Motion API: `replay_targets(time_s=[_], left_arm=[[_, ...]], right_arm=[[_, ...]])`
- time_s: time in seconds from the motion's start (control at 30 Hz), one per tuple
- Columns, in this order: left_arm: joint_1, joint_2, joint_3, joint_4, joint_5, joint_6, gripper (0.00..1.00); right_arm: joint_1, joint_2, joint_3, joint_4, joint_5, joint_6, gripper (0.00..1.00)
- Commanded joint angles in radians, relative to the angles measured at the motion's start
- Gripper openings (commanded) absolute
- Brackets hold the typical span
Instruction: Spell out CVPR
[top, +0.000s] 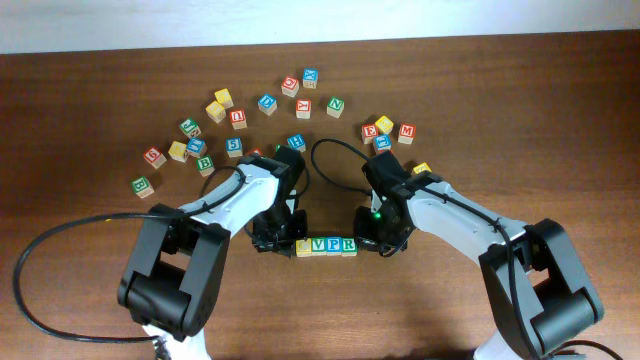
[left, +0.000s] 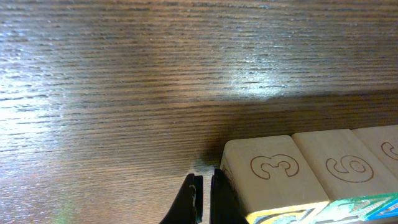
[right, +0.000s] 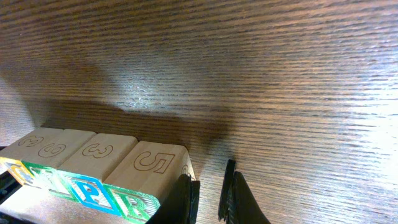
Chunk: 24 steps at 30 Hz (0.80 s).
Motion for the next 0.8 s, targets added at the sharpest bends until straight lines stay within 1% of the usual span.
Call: replay_targets(time_s=[0.0,0.07,0.2,0.23,0.27,0.4,0.5,0.53,0.63,0.7,0.73,0.77], left_arm=[[0.005,0.01,-0.004,0.002,-0.016,-0.013,0.0],[0.021,0.01,-0.004,-0.001,-0.042,-0.012,0.0],[0.047,0.01,-0.004,-0.007,-0.05,-0.012,0.0],[0.052,0.01,-0.004,-0.01,-0.057,-0.01,0.0],[0.056,0.009,-0.003,-0.014,-0.065,-0.008,0.0],[0.058,-0.009,0.014,-0.043,-0.11,-0.008,0.0],[0.058,-0.059,0.041,-0.075,-0.153,-0.009,0.0],[0.058,-0.08,0.05,-0.084,-0.166,-0.009,0.0],[0.061,-0.222,0.072,-0.1,-0.188,-0.01,0.0],[0.061,-0.328,0.072,-0.1,-0.193,-0.022,0.0],[0.061,-0.4,0.072,-0.101,-0.193,-0.032,0.0],[0.061,-0.435,0.072,-0.103,-0.192,-0.032,0.0]], right_arm=[[0.0,0.002,-0.005,0.002,0.021,0.006,0.09],[-0.011,0.002,-0.005,-0.001,0.03,0.005,0.09],[-0.039,0.002,-0.005,-0.014,0.053,-0.003,0.09],[-0.045,0.002,-0.005,-0.02,0.056,-0.003,0.08],[-0.056,0.002,-0.004,-0.03,0.063,-0.008,0.04],[-0.085,0.001,0.016,-0.092,0.067,-0.04,0.04],[-0.104,-0.021,0.058,-0.173,0.073,-0.064,0.04],[-0.109,-0.041,0.073,-0.202,0.074,-0.072,0.04],[-0.115,-0.166,0.108,-0.277,0.08,-0.089,0.04],[-0.114,-0.294,0.109,-0.334,0.124,-0.089,0.04],[-0.114,-0.387,0.109,-0.383,0.164,-0.089,0.04],[-0.114,-0.442,0.109,-0.414,0.187,-0.089,0.04]])
